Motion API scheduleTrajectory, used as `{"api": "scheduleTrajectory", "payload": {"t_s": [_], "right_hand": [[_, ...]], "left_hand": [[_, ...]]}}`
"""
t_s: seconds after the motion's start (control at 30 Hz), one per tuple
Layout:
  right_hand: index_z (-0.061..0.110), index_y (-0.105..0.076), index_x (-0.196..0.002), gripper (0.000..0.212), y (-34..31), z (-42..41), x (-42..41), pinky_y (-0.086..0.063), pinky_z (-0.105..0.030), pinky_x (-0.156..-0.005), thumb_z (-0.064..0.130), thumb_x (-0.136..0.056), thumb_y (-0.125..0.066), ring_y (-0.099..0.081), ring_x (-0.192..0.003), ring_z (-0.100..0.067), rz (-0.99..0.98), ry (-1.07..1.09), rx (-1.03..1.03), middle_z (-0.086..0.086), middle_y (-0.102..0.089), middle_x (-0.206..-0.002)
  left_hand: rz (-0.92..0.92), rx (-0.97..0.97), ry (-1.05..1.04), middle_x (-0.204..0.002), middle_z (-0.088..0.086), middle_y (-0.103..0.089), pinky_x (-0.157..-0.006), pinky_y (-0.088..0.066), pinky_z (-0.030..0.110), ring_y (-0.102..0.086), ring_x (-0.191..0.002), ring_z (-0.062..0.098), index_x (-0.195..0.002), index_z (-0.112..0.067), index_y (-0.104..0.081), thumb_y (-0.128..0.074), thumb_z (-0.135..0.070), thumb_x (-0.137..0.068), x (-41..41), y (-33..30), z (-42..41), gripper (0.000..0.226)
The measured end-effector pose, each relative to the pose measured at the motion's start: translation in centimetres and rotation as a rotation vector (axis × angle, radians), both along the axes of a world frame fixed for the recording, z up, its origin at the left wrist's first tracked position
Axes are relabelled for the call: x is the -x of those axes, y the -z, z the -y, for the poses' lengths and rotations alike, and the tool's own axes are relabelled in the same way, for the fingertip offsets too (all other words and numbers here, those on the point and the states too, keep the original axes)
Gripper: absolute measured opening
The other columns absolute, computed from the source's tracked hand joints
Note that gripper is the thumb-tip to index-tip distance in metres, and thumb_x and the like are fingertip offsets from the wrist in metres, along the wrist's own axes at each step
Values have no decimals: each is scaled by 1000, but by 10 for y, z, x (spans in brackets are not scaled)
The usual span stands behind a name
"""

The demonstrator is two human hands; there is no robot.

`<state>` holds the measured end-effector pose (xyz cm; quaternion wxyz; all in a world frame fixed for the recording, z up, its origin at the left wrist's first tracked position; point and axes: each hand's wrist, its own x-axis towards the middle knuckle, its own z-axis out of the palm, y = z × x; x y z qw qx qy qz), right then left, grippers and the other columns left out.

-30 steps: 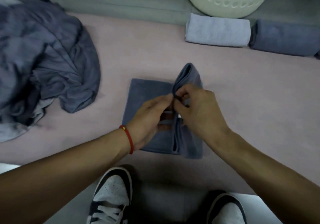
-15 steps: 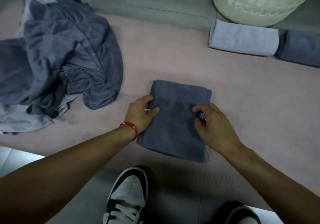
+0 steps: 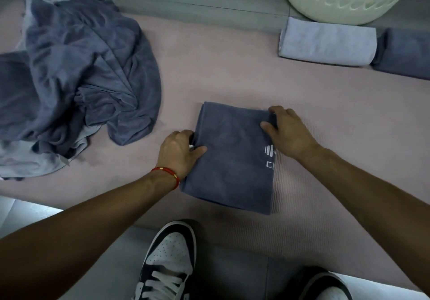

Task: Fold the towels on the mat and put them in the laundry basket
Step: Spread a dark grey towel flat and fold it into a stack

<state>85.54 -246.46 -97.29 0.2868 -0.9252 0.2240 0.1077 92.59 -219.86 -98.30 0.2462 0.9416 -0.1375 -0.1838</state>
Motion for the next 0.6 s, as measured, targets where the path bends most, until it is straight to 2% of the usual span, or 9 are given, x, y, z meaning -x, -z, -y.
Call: {"api": "scheduleTrajectory", "payload": {"t_s": [0.1,0.17,0.23,0.33,0.4,0.47,0.53,0.6], "right_hand": [[8,-53,-139,51,-1,6,-12,-47,-29,-90,31,-96,-67,-59,-111,-30,-37,28,-44,-16,-52,-133],[6,-61,-129,45,-1,9,-16,-50,-28,-81,26,-91,-74,-62,-101,-26,-44,44,-85,-15,-60,-125],[6,-63,-124,41,-5,10,-18,-50,-28,-78,19,-88,-77,-61,-96,-21,-30,97,-150,-8,-64,-116],[12,-65,-115,31,-10,13,-15,-52,-26,-78,14,-87,-78,-62,-97,-19,11,171,-234,-3,-65,-107],[15,-66,-108,25,-10,16,-10,-52,-21,-70,14,-86,-78,-64,-94,-19,31,224,-252,-2,-67,-103],[16,-67,-104,22,-9,21,0,-52,-21,-66,15,-85,-79,-65,-89,-17,45,297,-259,-2,-68,-99],[16,-69,-101,20,-9,29,14,-58,-29,-73,15,-84,-79,-67,-88,-18,60,379,-273,-1,-70,-97],[18,-70,-94,16,-11,40,34,-60,-35,-81,16,-82,-81,-68,-86,-17,71,503,-308,0,-72,-94]], "left_hand": [[-77,-19,-51,-118,7,-69,-88,-49,27,-65,-106,24,-121,-9,-66,-80,-37,-82,-6,-4,6,50],[-150,-75,-54,-115,5,-70,-84,-50,26,-65,-105,24,-119,-10,-67,-82,-38,-79,-14,-5,11,51],[-225,-140,-32,-114,5,-71,-82,-51,25,-66,-103,23,-117,-11,-70,-82,-38,-78,-23,-6,15,49],[-302,-180,-11,-121,7,-68,-83,-50,25,-64,-102,22,-124,-11,-66,-81,-35,-78,-30,-7,22,55],[-261,-175,-7,-121,9,-67,-81,-48,26,-61,-100,22,-124,-10,-63,-80,-35,-79,-27,-6,26,54],[-174,-121,-13,-124,9,-64,-89,-50,31,-60,-109,26,-127,-11,-58,-78,-37,-82,-17,-4,27,56],[-96,-51,13,-125,8,-61,-93,-50,38,-59,-112,29,-129,-16,-54,-74,-37,-85,-5,-5,31,53],[28,-29,117,-124,11,-56,-91,-49,43,-56,-110,32,-131,-18,-52,-71,-31,-88,9,-9,39,49]]}}
